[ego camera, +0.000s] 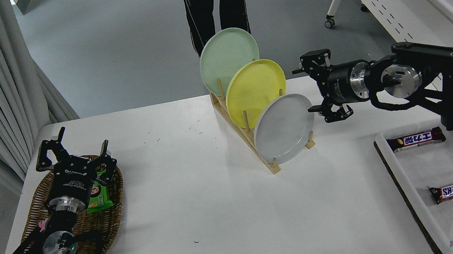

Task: Place the plate on the table

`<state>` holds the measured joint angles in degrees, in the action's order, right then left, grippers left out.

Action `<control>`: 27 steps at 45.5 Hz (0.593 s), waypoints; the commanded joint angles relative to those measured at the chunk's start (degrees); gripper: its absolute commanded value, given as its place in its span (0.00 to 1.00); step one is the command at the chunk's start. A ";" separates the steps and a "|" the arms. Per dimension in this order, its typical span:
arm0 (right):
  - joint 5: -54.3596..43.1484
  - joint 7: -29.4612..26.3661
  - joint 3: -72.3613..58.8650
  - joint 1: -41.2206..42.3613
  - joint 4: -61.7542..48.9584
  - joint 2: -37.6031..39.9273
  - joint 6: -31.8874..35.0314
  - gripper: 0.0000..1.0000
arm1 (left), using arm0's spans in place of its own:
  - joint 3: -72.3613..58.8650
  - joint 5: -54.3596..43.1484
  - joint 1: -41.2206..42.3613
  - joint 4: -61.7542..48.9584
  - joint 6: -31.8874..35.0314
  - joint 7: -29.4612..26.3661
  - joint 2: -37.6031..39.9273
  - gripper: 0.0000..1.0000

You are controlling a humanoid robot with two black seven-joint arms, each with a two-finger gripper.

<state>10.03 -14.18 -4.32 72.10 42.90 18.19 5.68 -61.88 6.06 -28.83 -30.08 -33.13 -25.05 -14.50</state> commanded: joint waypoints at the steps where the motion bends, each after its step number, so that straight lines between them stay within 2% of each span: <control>1: -0.10 0.03 0.45 -0.73 -5.10 -5.62 0.29 1.00 | 0.00 0.01 0.00 0.02 0.00 0.00 0.00 1.00; 12: -0.28 0.11 7.05 -2.49 -9.85 -8.17 0.12 0.97 | 0.00 0.01 0.00 -0.07 0.00 0.00 0.00 1.00; 20: 0.07 0.03 7.22 -3.02 -10.12 -8.43 0.20 0.90 | 0.00 0.01 0.00 0.02 0.00 0.00 0.00 1.00; 27: 0.34 -0.06 7.22 -3.46 -10.12 -8.43 0.29 0.76 | 0.00 0.01 0.00 0.02 0.00 0.00 0.00 1.00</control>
<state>10.12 -14.09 1.96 69.39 33.85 10.56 5.84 -61.87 6.07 -28.83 -30.08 -33.13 -25.05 -14.50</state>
